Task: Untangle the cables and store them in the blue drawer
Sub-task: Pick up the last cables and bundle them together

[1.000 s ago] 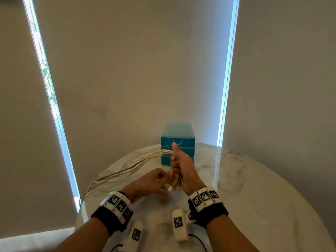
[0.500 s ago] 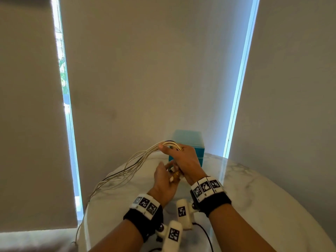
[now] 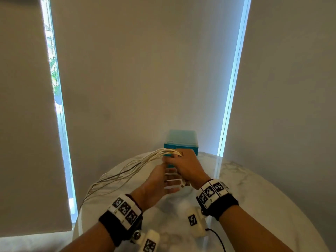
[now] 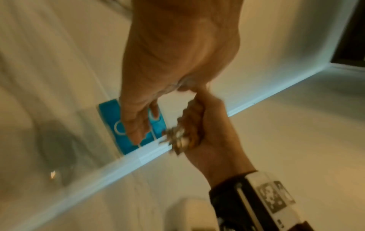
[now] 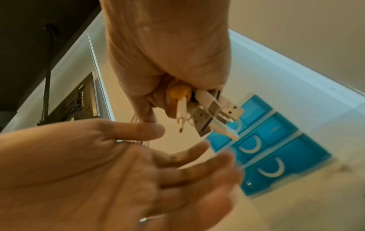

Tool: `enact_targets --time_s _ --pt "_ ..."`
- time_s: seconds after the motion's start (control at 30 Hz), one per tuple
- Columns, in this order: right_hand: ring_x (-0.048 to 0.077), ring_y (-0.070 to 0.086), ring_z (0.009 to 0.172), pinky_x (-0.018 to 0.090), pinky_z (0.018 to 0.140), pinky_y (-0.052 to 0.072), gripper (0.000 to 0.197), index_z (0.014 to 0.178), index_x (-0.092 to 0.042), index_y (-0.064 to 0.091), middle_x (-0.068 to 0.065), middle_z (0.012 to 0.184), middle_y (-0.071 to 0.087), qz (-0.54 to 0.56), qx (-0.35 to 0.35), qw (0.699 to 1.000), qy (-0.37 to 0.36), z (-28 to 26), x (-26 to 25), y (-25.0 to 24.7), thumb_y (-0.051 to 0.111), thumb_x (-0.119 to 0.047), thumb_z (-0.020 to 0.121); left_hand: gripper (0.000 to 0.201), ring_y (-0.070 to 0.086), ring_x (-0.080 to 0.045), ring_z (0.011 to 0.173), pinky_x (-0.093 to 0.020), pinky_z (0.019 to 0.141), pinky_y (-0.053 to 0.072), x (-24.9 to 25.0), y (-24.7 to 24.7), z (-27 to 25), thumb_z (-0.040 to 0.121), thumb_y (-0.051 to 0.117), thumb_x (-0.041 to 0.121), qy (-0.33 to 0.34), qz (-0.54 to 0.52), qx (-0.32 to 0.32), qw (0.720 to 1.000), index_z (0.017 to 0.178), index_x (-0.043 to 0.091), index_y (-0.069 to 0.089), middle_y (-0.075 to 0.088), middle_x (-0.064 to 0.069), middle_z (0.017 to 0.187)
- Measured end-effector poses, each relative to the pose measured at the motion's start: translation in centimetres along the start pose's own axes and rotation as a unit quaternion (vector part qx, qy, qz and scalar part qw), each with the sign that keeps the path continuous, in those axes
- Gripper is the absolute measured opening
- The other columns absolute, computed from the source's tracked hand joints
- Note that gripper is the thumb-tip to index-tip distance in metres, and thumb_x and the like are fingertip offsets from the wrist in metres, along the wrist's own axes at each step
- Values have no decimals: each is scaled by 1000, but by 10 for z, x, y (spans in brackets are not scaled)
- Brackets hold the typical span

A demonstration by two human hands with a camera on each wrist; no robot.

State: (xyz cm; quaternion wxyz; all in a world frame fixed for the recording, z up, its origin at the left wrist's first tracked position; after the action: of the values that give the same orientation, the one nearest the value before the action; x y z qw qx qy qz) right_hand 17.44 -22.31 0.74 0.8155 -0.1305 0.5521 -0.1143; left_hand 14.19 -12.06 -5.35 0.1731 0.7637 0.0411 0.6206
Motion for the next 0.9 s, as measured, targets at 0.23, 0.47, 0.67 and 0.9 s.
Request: enact_targets --time_s 0.23,0.47,0.67,0.9 --pt "11 50 56 28 53 42 7 82 -16 75 -6 64 64 -26 -7 996 81 -10 40 -9 75 -11 87 29 71 -8 88 -27 79 56 84 -17 -46 109 53 19 367 338 101 861 93 22 76 77 7 93" --pt "10 21 43 26 43 16 52 63 -22 50 -3 56 33 281 -107 934 194 -28 31 -6 61 -52 104 85 71 -25 60 -31 63 60 77 3 27 109 19 70 181 572 36 799 70 13 69 67 1 59" --pt "9 28 45 23 42 31 47 104 -7 74 0 63 33 338 -117 913 197 -52 59 -10 48 -44 113 57 65 -27 78 -38 73 50 66 0 46 104 43 59 170 637 33 751 85 11 68 69 -7 84" --pt "12 38 62 30 65 48 19 105 -10 59 1 76 44 471 -240 826 193 -70 68 15 49 -25 110 53 61 -23 76 -38 74 48 58 12 52 103 49 47 186 666 -7 722 85 2 72 74 -14 88"
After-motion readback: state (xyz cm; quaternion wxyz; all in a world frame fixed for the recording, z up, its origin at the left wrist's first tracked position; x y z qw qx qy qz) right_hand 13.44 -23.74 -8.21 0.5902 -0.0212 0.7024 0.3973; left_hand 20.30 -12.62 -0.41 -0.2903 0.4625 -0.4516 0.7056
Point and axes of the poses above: each hand's wrist, its own z-axis towards the middle knuckle, its own y-axis out of the palm, x = y × z, the point moved 7 cm from there along z, towards the middle knuckle
